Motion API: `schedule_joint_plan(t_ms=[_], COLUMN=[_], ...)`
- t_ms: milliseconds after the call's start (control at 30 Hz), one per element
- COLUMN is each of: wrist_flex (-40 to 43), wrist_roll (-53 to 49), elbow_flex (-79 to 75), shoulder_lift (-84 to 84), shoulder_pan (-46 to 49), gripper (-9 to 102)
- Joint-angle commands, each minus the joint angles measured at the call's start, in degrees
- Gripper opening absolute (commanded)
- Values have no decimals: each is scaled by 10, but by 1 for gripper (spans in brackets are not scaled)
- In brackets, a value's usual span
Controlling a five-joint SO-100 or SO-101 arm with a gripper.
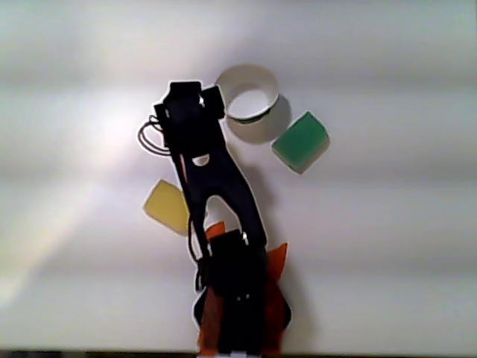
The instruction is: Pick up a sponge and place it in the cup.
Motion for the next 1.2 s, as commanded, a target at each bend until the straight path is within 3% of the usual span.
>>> schedule_joint_plan(t_ms=[0,367,700,1167], wrist_flex=[11,-69,-254,-204], wrist_roll=[-33,-193,-280,-286], elbow_flex=[-54,-40,95,146], shoulder_lift=[-6,-32,-26,44], shoulder_pan=[-13,-44,-43,-26], gripper=[0,0,4,5])
